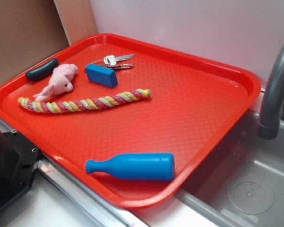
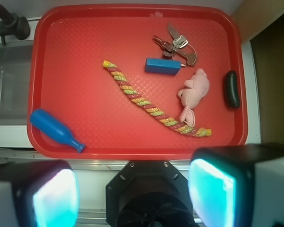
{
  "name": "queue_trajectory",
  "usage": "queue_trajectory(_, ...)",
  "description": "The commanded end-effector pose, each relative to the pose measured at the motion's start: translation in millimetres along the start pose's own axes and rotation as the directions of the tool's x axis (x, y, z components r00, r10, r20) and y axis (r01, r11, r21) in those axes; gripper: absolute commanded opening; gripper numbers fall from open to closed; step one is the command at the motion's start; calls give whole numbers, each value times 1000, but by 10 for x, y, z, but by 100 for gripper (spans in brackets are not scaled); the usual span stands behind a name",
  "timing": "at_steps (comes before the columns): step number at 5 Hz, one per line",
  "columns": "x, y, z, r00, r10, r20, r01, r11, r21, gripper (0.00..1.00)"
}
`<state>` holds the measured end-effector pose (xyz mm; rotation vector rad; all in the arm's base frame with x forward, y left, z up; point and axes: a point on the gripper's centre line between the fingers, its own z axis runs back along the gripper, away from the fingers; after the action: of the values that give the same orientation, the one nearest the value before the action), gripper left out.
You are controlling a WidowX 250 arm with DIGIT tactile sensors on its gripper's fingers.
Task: Grab the pink bunny.
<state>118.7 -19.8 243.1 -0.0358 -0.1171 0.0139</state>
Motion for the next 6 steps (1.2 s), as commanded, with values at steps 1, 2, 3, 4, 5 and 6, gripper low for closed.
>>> queue_trajectory(1,0,0,0,1000,0,0,0,1000,0,100)
queue_trajectory(2,161,209,0,968,250,-26,-250,968,9,100)
queue_trajectory(3,236,424,-56,911,411,-25,-411,912,11,100)
queue_trajectory(4,283,677,-218,820,573,-4,-573,819,34,100)
queue_trajectory(5,325,873,-389,780,623,61,-625,780,29,100)
queue_trajectory(6,398,1068,-632,762,636,120,-642,766,14,100)
